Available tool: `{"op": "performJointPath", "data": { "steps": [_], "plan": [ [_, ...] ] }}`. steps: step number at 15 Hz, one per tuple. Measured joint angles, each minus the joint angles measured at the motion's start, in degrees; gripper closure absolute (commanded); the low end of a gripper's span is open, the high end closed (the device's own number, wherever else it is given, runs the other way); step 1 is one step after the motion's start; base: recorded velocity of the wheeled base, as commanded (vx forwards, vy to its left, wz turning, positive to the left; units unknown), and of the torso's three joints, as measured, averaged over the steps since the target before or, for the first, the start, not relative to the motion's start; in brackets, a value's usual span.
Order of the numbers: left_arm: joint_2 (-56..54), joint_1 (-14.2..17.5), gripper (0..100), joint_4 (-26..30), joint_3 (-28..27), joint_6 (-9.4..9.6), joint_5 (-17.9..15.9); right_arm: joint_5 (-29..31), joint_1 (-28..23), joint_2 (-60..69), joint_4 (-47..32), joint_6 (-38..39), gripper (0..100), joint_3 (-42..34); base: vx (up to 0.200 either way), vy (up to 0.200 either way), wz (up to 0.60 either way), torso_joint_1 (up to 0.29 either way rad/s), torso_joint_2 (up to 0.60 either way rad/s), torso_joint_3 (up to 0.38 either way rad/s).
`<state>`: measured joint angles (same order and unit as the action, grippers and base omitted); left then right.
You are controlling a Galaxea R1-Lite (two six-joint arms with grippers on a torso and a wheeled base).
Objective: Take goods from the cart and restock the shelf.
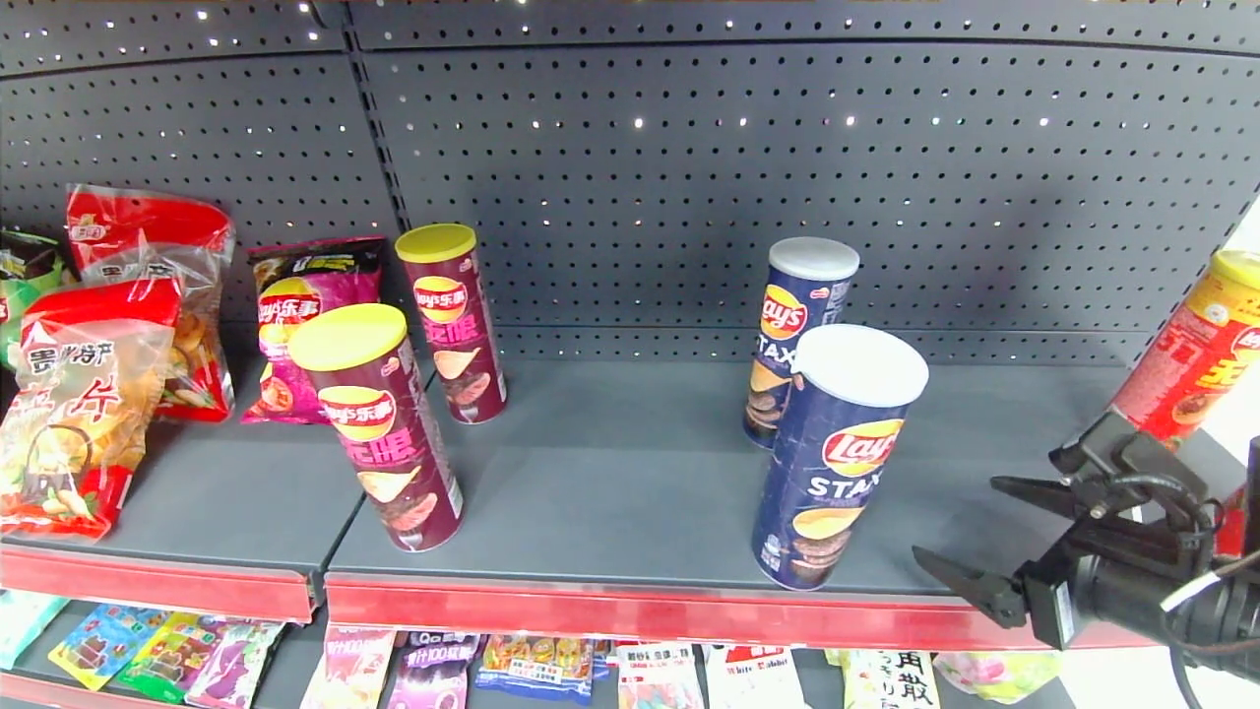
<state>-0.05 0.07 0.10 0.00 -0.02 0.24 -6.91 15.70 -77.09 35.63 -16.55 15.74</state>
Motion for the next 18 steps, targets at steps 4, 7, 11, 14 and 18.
{"op": "performJointPath", "data": {
  "steps": [4, 7, 11, 14, 18],
  "plan": [
    [0.0, 0.0, 0, 0.0, 0.0, -0.02, 0.0, 3.9, 1.6, -3.0, 0.0, 0.5, 0, 0.9, 0.000, 0.000, 0.00, 0.000, 0.00, 0.000],
    [0.0, 0.0, 0, 0.0, 0.0, 0.00, 0.0, 3.9, 4.0, -4.8, 0.0, 3.6, 0, 1.3, 0.000, 0.000, 0.00, 0.000, 0.00, 0.000],
    [0.0, 0.0, 0, 0.0, 0.0, -0.02, 0.0, 3.9, 5.5, -7.2, 0.2, 4.7, 0, 3.1, 0.000, 0.000, 0.00, 0.000, 0.00, 0.000],
    [0.0, 0.0, 0, 0.0, 0.0, 0.02, 0.0, 3.9, 6.4, -8.6, 0.1, 5.2, 0, 4.6, 0.000, 0.000, 0.00, 0.000, 0.00, 0.000],
    [0.0, 0.0, 0, 0.0, 0.0, -0.02, 0.0, 4.0, 7.7, -9.9, 0.1, 5.6, 0, 5.2, 0.000, 0.000, 0.00, 0.000, 0.00, 0.000]
  ]
}}
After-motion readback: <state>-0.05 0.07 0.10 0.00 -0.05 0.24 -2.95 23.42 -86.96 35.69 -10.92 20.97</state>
